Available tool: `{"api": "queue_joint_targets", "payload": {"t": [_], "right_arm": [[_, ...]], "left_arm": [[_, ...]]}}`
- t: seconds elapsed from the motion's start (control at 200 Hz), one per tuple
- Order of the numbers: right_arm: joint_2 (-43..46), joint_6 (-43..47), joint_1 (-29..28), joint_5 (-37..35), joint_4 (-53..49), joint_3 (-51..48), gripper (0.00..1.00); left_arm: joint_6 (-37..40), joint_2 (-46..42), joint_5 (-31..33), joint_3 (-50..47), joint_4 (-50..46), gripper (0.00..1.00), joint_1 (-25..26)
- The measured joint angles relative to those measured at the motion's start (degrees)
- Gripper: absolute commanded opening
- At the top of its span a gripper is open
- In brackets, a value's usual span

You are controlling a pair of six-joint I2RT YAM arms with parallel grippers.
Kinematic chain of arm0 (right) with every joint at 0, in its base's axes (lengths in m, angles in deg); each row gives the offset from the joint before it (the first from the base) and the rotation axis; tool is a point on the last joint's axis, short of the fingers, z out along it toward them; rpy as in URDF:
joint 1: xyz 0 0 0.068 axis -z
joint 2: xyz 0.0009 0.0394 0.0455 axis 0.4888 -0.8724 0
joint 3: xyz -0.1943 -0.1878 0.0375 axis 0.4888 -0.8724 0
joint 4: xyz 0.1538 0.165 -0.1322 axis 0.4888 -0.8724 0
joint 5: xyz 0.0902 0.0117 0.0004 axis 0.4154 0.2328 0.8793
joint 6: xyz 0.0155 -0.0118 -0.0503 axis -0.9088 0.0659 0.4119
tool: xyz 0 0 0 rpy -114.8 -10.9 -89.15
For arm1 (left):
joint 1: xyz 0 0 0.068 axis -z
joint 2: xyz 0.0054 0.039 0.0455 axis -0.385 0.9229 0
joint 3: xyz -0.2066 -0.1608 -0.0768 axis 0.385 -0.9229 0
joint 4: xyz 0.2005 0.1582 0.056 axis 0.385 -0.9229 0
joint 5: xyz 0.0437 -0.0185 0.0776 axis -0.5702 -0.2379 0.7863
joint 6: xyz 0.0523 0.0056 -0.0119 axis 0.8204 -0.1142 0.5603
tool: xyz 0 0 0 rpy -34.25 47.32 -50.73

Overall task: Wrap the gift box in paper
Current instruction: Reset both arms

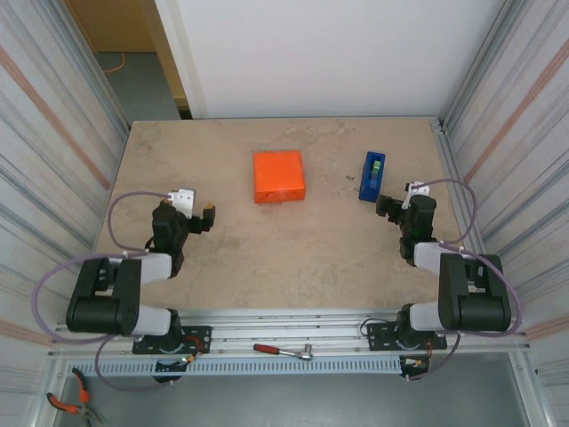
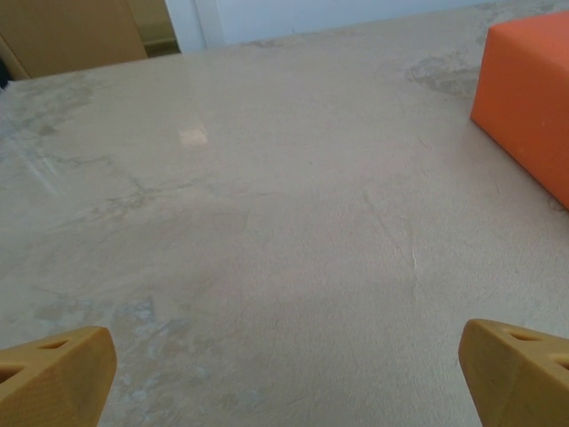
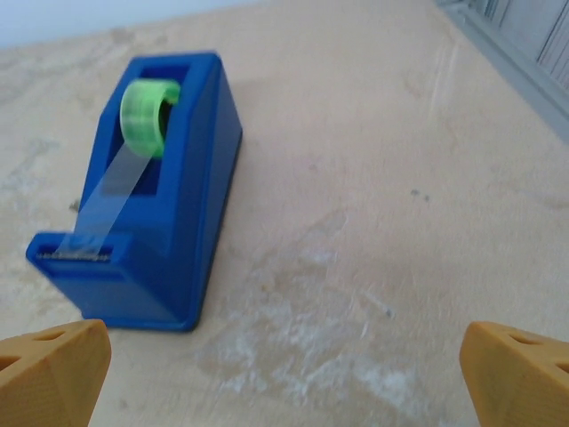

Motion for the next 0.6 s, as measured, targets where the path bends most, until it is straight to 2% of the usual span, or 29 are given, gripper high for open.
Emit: {"api": "queue_joint_targets", "payload": {"t": [0.085,0.18,0.421,0.596], "right_arm": [[-3.5,0.0,2.4,2.1,5.7,-2.2,0.99],[-7.3,0.3,1.4,2.4,9.1,-3.1,0.99],[-8.8,1.6,-0.2,3.3,7.1,2.0,0.99],[-8.8,1.7,-0.5,3.2,6.9,2.4,0.99]], "left_arm": [[0.0,4.3,-0.8,0.0,1.6,0.99,0.0],[0.0,5.1,-2.3,0.6,0.9,0.99,-0.4],[-1.6,5.4,-7.1,5.7,-1.4,0.99,-4.3],[-2.5,5.4,-5.4,6.0,-2.6,0.99,-3.9]]}}
